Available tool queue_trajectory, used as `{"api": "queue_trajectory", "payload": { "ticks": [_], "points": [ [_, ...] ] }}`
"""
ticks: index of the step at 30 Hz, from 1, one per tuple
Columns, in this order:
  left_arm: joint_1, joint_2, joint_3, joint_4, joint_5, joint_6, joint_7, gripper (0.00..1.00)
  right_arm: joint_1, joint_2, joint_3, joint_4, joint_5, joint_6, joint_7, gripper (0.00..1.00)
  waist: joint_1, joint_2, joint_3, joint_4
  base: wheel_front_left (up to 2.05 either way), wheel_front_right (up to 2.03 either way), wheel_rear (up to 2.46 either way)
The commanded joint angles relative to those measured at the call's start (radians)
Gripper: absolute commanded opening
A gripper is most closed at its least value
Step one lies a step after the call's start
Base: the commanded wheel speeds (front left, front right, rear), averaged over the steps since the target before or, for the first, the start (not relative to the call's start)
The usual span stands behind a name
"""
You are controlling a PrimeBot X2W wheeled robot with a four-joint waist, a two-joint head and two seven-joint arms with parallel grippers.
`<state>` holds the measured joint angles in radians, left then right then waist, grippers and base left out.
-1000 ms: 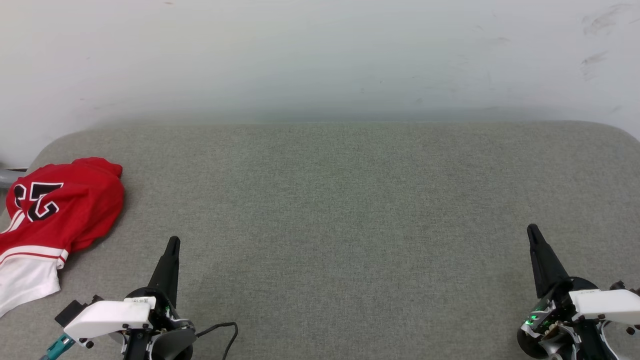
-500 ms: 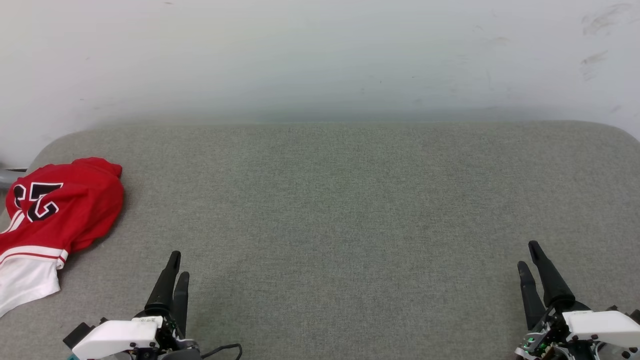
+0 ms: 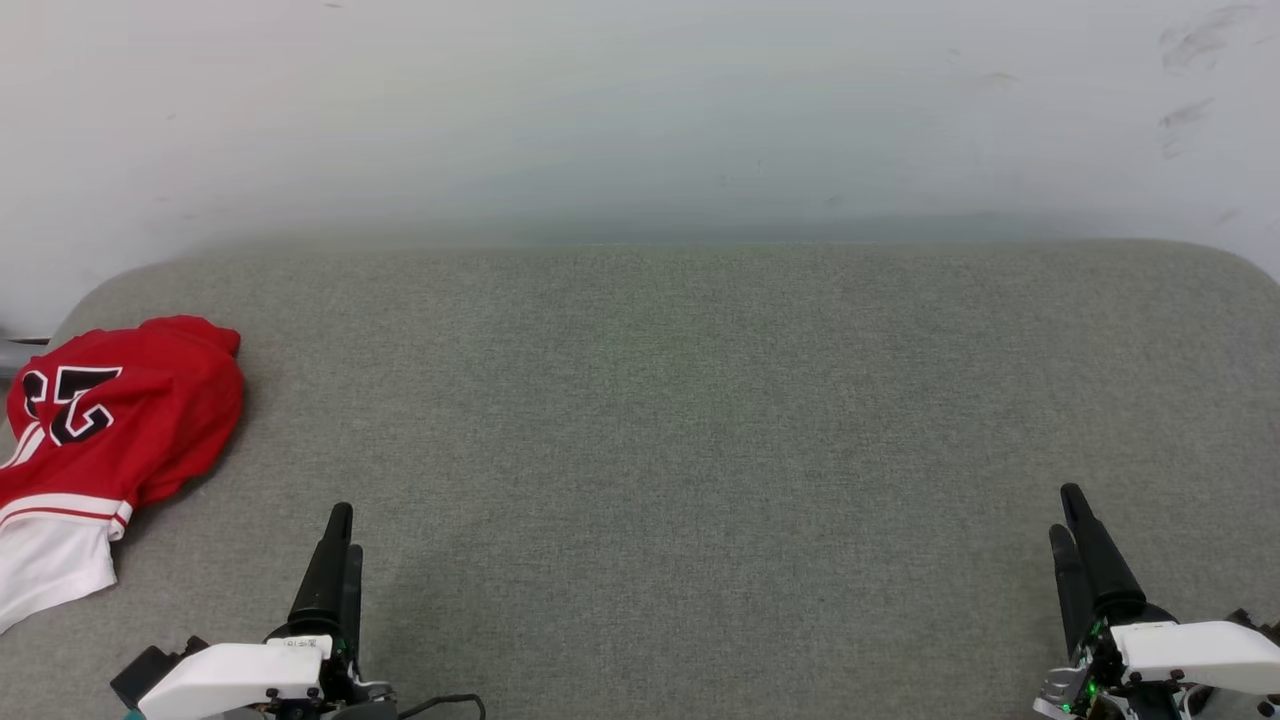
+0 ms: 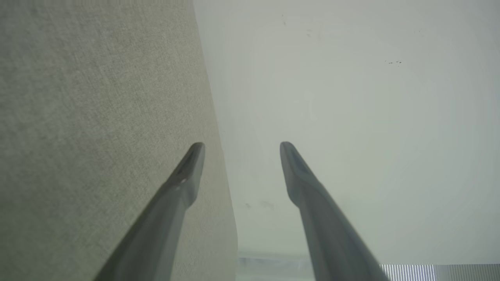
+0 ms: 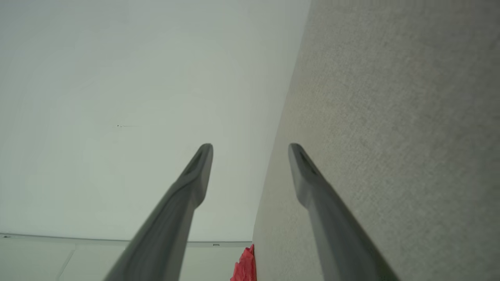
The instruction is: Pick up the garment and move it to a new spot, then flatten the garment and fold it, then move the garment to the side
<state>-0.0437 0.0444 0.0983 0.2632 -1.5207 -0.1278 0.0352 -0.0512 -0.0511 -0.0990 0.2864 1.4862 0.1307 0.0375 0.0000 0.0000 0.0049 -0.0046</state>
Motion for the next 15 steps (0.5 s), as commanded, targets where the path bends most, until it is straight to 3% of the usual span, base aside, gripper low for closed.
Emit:
{"api": "queue_trajectory", "payload": {
  "ticks": [1,7,15],
  "points": [
    [-0.006,0.004,0.001,-0.022,0.027,-0.001,-0.013,1.0,-0.017,0.0,-0.006,-0.012,-0.04,0.0,-0.013,1.0,0.0,0.0,0.0,-0.001,0.0,0.0,0.0],
    [0.003,0.004,0.008,-0.044,0.098,-0.002,-0.038,1.0,-0.02,0.0,-0.029,-0.028,-0.148,0.0,-0.038,1.0,0.0,0.0,0.0,-0.003,0.0,0.0,0.0],
    [0.009,0.005,0.036,-0.078,0.227,-0.002,-0.07,1.0,-0.025,0.0,-0.04,-0.087,-0.376,0.0,-0.07,1.0,0.0,0.0,0.002,-0.006,0.0,0.0,0.0]
  ]
}}
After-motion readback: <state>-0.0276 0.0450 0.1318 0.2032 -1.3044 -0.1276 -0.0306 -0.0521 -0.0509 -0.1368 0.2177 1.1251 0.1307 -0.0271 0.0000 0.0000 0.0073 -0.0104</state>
